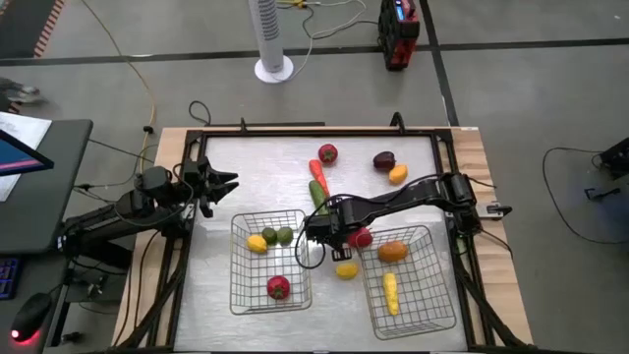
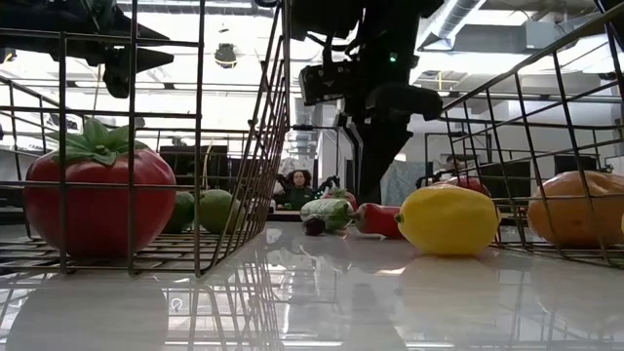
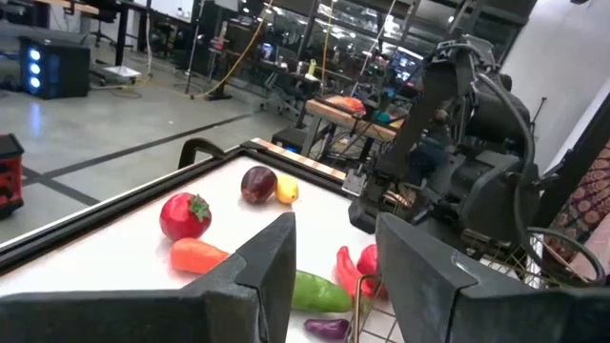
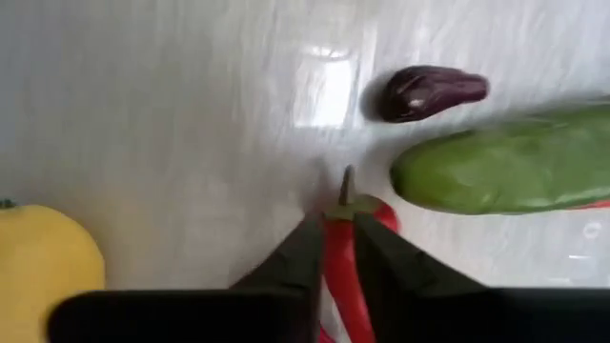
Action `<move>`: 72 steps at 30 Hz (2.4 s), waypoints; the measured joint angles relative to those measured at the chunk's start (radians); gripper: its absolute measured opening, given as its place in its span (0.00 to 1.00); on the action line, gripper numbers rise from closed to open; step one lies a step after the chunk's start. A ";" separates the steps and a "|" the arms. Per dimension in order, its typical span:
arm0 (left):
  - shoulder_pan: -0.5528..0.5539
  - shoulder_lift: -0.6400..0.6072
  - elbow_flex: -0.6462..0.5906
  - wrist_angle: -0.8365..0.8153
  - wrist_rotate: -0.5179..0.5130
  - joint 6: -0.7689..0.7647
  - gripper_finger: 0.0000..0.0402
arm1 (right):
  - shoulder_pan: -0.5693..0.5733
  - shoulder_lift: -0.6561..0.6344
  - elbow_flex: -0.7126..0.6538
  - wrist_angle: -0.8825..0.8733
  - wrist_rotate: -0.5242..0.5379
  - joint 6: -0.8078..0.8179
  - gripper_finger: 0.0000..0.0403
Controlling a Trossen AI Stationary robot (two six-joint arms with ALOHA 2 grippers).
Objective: Sort produce into baskets
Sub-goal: Put the red chili pepper into the right wire basket
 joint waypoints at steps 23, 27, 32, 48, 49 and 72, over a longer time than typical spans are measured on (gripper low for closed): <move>0.000 0.000 0.000 0.001 -0.010 0.003 0.33 | -0.023 -0.001 -0.142 0.212 0.010 -0.008 0.33; 0.000 0.000 0.000 0.001 -0.010 0.002 0.33 | -0.033 -0.001 -0.142 0.225 0.013 -0.007 0.12; 0.000 0.000 0.000 0.001 -0.009 0.003 0.33 | -0.039 -0.001 -0.142 0.203 0.014 -0.008 0.06; 0.000 0.000 0.000 0.001 -0.008 0.003 0.33 | -0.039 -0.002 -0.085 0.151 0.021 -0.008 0.18; 0.000 0.000 0.000 0.001 -0.008 0.003 0.33 | -0.039 -0.002 -0.085 0.145 0.008 -0.007 0.22; 0.000 0.000 0.000 0.001 -0.008 0.002 0.33 | -0.045 -0.002 -0.142 0.094 -0.029 0.031 0.07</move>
